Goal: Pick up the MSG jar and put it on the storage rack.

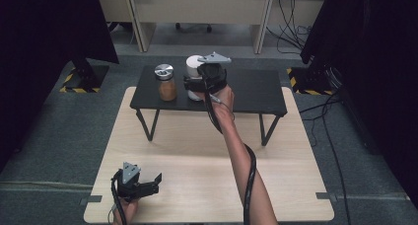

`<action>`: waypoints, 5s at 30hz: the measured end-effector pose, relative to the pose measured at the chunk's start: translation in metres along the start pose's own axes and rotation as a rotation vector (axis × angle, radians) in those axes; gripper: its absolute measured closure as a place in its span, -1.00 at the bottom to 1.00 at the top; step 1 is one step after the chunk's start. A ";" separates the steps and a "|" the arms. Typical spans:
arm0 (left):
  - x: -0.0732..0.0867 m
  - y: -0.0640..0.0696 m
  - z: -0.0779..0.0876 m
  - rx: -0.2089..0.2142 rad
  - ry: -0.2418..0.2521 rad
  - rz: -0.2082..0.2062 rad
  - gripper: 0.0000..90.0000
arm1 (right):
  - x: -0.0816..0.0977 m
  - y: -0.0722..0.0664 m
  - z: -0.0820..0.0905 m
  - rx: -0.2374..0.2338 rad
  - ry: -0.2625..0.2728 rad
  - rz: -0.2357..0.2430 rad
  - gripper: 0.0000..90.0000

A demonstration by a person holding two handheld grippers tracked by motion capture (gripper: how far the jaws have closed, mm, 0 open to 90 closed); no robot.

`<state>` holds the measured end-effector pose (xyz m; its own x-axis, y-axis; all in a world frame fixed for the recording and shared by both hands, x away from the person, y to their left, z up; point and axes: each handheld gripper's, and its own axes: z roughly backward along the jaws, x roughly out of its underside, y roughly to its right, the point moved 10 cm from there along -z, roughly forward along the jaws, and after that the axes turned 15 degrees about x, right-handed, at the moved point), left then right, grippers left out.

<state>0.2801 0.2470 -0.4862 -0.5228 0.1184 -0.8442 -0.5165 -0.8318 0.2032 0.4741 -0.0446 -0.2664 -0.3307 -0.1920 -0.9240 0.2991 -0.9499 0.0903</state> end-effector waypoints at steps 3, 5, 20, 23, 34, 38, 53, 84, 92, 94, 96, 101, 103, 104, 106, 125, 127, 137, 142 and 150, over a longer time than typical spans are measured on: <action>0.000 0.000 0.000 -0.001 -0.001 -0.001 -0.97 | 0.007 0.004 0.003 -0.013 -0.006 0.001 -0.69; 0.000 0.000 -0.001 -0.001 -0.002 -0.001 -0.97 | 0.010 0.006 0.005 -0.019 -0.005 0.003 -0.74; 0.000 0.002 -0.001 -0.004 -0.004 -0.005 -0.97 | 0.038 0.013 0.042 -0.099 0.032 0.036 -0.95; 0.000 0.002 -0.001 -0.004 -0.004 -0.006 -0.97 | 0.051 0.013 0.055 -0.126 0.051 0.033 -0.97; 0.001 0.002 -0.002 -0.011 -0.006 -0.004 -0.97 | 0.113 0.005 0.099 -0.210 0.089 0.065 -0.99; 0.001 0.002 -0.002 -0.012 -0.006 -0.003 -0.97 | 0.130 0.002 0.107 -0.265 0.061 0.077 -0.99; 0.001 0.002 -0.002 -0.013 -0.008 -0.004 -0.97 | 0.218 -0.016 0.100 -0.322 -0.071 0.153 -0.98; 0.000 0.002 -0.001 -0.012 -0.004 -0.004 -0.97 | 0.292 -0.017 0.089 -0.285 -0.162 0.134 -0.96; 0.000 0.002 -0.001 -0.013 -0.004 -0.002 -0.97 | 0.292 -0.006 0.090 -0.249 -0.149 0.094 -0.96; 0.000 0.002 -0.001 -0.013 -0.005 -0.003 -0.97 | 0.291 -0.006 0.090 -0.247 -0.154 0.093 -0.96; 0.000 0.002 -0.001 -0.013 -0.005 -0.002 -0.97 | 0.292 -0.005 0.088 -0.249 -0.175 0.098 -0.96; 0.000 0.001 -0.001 -0.013 -0.003 0.001 -0.97 | 0.294 -0.004 0.085 -0.226 -0.196 0.099 -0.96; 0.000 0.001 -0.001 -0.013 -0.002 0.000 -0.97 | 0.295 -0.003 0.084 -0.220 -0.197 0.102 -0.96; 0.001 0.001 0.000 -0.012 -0.001 0.001 -0.97 | 0.295 -0.002 0.083 -0.215 -0.198 0.097 -0.96; 0.001 0.001 0.000 -0.012 0.000 0.004 -0.97 | 0.296 0.001 0.082 -0.207 -0.200 0.086 -0.96; 0.001 0.001 -0.001 -0.012 -0.005 0.002 -0.97 | 0.294 0.006 0.083 -0.192 -0.190 0.075 -0.96; 0.001 0.001 -0.001 -0.013 -0.004 0.003 -0.97 | 0.294 0.007 0.083 -0.191 -0.190 0.074 -0.96; 0.001 0.001 -0.001 -0.013 -0.004 0.000 -0.97 | 0.293 0.008 0.083 -0.189 -0.186 0.069 -0.96; 0.000 0.001 0.000 -0.013 -0.002 0.002 -0.97 | 0.293 0.008 0.084 -0.187 -0.185 0.067 -0.96; 0.000 0.001 0.000 -0.013 -0.002 0.003 -0.97 | 0.294 0.008 0.083 -0.189 -0.186 0.069 -0.96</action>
<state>0.2797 0.2460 -0.4866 -0.5257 0.1164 -0.8427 -0.5060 -0.8391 0.1997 0.3049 -0.1289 -0.5065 -0.4569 -0.3132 -0.8326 0.4825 -0.8735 0.0639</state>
